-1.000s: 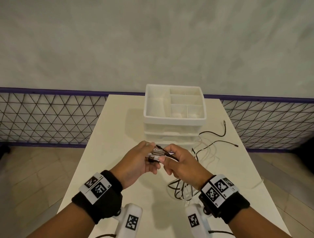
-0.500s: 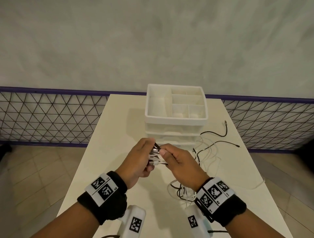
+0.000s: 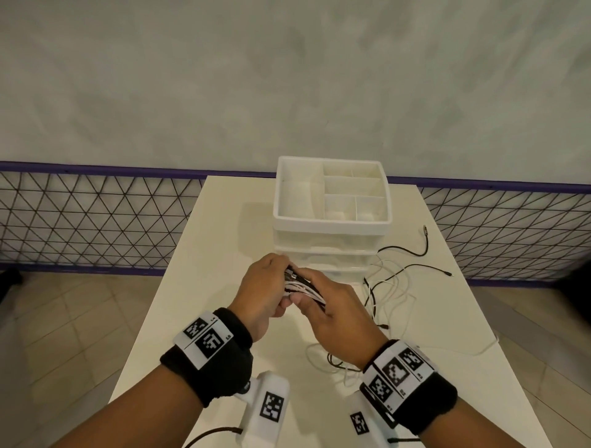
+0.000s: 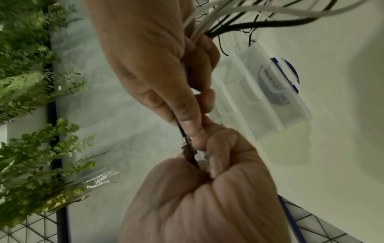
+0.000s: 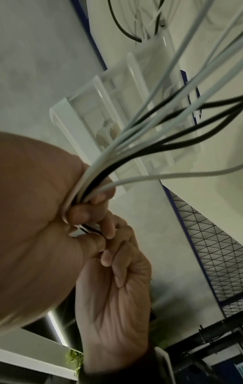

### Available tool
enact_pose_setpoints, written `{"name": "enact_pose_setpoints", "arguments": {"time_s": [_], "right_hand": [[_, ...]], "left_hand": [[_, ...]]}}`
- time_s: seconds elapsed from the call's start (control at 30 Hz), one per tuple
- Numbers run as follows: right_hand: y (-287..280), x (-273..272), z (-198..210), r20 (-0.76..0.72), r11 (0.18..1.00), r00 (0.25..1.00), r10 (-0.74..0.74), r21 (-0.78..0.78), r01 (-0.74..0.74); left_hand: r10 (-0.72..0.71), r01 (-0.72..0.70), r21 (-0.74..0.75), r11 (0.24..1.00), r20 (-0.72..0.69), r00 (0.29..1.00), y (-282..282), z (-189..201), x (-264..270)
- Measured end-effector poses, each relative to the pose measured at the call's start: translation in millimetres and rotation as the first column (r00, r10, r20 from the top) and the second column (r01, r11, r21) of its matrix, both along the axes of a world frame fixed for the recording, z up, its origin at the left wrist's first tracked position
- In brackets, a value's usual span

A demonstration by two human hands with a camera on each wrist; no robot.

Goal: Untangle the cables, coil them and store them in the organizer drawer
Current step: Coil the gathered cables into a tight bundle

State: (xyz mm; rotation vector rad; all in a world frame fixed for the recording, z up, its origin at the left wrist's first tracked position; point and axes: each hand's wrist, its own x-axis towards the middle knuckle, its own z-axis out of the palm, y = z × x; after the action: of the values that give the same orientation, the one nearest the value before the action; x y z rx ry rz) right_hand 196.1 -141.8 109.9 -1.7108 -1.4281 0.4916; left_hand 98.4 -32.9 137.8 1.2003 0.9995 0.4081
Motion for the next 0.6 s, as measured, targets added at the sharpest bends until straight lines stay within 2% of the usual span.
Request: {"name": "enact_pose_setpoints", "arguments": {"time_s": [0.13,0.2,0.33,0.37,0.47,0.53,0.6], "right_hand": [[4.4,5.3,-2.0,-0.007,0.989,0.991,-0.135,-0.053,0.135],[7.2,3.8,0.4,-0.033,0.984,0.987,-0.156,-0.090,0.153],[8.4,7.1,1.5,-0.261,0.987,0.959,-0.113,-0.141,0.078],[6.8,12.0,-1.8,-0.271,0.986,0.956,-0.108,-0.149,0.069],[-6.3,38.4,-21.0,-0.179,0.951,0.974,-0.139,-0.299,0.081],[-20.7,65.4,-39.1,0.010,0.889,0.990,-0.142,-0.438,0.132],[-34.7,98.7,-56.0,0.204,0.831,0.967,-0.153,-0.503,0.238]], "left_hand": [[-0.142,0.144,0.066,0.987,-0.033,0.989,-6.1,-2.2,-0.5],[-0.164,0.166,0.085,0.982,-0.033,0.986,-6.1,-3.3,-1.3],[-0.022,0.020,0.076,0.997,0.031,0.999,7.0,-1.9,-5.6],[0.034,-0.037,0.053,0.998,0.051,0.998,13.0,-0.4,-7.4],[0.174,-0.176,0.026,0.984,0.079,0.982,35.4,8.1,-18.8],[0.224,-0.229,0.052,0.972,0.083,0.971,52.0,14.8,-29.9],[0.264,-0.271,0.081,0.959,0.088,0.960,66.6,21.0,-41.4]]}}
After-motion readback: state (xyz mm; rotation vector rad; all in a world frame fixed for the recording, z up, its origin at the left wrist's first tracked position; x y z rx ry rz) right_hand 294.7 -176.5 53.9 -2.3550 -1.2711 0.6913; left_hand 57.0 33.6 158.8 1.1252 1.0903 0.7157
